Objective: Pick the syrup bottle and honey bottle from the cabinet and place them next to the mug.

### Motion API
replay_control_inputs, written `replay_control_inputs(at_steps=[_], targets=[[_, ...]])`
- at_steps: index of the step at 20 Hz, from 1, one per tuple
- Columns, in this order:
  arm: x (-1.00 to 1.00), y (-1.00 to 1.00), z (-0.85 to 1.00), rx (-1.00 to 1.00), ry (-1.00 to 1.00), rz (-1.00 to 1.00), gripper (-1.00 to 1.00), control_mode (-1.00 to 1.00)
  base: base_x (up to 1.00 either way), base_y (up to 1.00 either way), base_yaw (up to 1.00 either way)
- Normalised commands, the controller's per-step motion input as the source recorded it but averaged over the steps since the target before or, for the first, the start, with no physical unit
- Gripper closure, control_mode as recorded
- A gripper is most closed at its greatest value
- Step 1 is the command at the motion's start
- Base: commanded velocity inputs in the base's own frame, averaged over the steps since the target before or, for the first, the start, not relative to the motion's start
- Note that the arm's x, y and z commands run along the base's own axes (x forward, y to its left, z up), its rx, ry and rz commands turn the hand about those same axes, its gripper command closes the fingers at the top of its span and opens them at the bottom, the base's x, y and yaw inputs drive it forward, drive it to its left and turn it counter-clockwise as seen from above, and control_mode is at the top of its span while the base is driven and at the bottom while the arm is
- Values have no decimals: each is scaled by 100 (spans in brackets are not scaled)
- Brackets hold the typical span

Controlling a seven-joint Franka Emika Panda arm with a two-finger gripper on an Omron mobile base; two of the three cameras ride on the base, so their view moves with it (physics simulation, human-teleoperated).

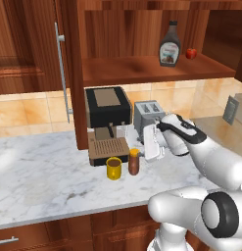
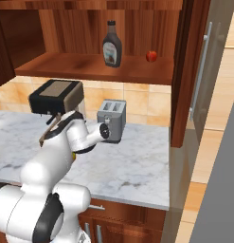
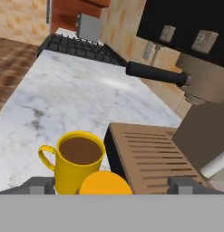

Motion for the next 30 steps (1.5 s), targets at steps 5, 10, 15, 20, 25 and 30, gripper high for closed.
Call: replay_control_inputs(at_steps=[5, 10, 15, 20, 25, 30], targets=[[-7, -14, 39, 0, -3, -11, -100, -100, 0, 0, 0], [-12, -21, 47, 0, 0, -16, -100, -100, 0, 0, 0], [-35, -19, 67, 0, 0, -18, -100, -100, 0, 0, 0], [-52, -32, 76, 0, 0, -22, -100, -100, 0, 0, 0], [-40, -36, 74, 1, 1, -24, -100, -100, 0, 0, 0], [-31, -40, 92, 0, 2, -21, -100, -100, 0, 0, 0]])
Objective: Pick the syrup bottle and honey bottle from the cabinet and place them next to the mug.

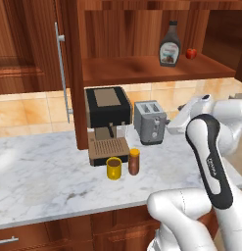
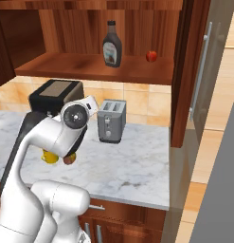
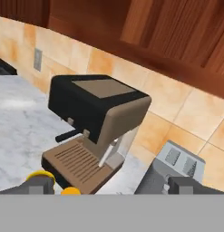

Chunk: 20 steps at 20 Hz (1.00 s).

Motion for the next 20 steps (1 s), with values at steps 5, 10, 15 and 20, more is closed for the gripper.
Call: replay_control_inputs(at_steps=[5, 10, 15, 20], targets=[[-30, -19, 93, 0, 1, -13, -100, -100, 0, 0, 0], [-32, -3, 85, 0, 1, -11, -100, -100, 0, 0, 0], [-8, 0, 44, 0, 2, -31, -100, -100, 0, 0, 0], [21, 0, 3, 1, -4, -40, -100, -100, 0, 0, 0]])
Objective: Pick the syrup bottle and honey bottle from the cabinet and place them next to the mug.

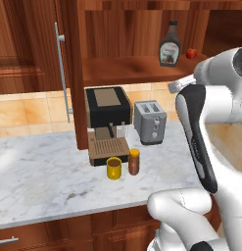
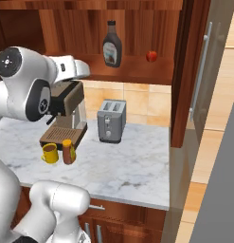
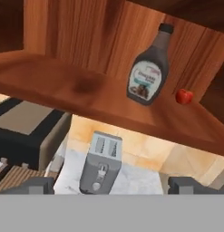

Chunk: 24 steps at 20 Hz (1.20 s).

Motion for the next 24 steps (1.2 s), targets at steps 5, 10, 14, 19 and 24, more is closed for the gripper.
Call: replay_control_inputs(at_steps=[5, 10, 14, 19, 24], targets=[[5, 0, 7, 9, -8, -42, -100, -100, 0, 0, 0], [-10, -23, 30, 27, -15, -27, -100, -100, 0, 0, 0], [-6, -61, 39, 27, -21, 4, -100, -100, 0, 0, 0], [0, -55, 28, 19, -6, 22, -100, -100, 0, 0, 0], [1, -11, 25, 4, 1, 30, -100, -100, 0, 0, 0]])
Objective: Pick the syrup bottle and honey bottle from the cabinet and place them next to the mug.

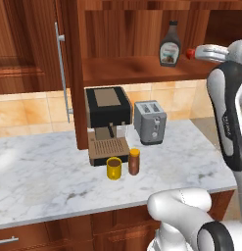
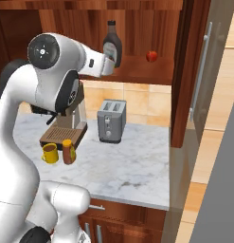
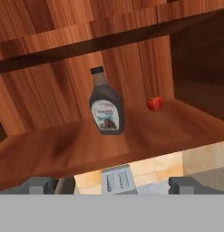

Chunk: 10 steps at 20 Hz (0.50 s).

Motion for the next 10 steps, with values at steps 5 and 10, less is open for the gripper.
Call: replay_control_inputs(at_steps=[5, 10], targets=[[23, 0, 8, 0, 5, 20, -100, -100, 0, 0, 0], [32, 0, -2, 0, 1, 7, -100, -100, 0, 0, 0]])
